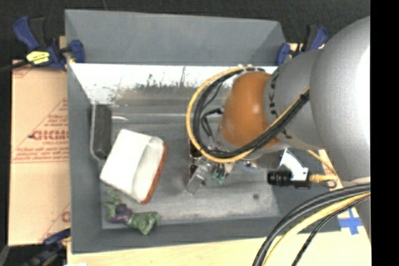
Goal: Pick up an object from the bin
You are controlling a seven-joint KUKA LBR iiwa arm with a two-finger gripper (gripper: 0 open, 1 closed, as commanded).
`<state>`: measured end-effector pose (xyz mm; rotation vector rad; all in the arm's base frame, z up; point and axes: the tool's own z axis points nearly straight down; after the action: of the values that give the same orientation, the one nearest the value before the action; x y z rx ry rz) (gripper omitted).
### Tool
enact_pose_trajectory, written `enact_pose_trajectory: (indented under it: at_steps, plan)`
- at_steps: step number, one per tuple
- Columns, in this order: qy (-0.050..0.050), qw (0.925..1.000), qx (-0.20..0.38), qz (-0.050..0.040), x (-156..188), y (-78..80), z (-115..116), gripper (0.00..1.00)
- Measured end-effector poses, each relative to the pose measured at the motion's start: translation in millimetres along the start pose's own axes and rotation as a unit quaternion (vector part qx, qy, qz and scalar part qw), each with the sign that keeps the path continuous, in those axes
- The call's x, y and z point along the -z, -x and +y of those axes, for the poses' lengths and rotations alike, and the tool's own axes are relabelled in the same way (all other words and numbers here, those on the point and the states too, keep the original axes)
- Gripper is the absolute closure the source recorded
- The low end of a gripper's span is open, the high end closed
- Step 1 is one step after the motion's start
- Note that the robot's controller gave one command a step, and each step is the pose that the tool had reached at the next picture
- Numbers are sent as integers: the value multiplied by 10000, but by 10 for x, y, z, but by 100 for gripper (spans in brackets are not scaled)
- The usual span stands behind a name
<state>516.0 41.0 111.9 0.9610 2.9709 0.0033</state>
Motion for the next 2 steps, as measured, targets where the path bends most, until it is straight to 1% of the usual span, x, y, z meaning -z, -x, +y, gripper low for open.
enact_pose_trajectory:
  at_steps: [1, 2]
  plan:
    - [-7, 10000, 8, 1, -2, 1, -7, 0]
    - [-11, 10000, -34, 9, 118, 0, -25, 0]
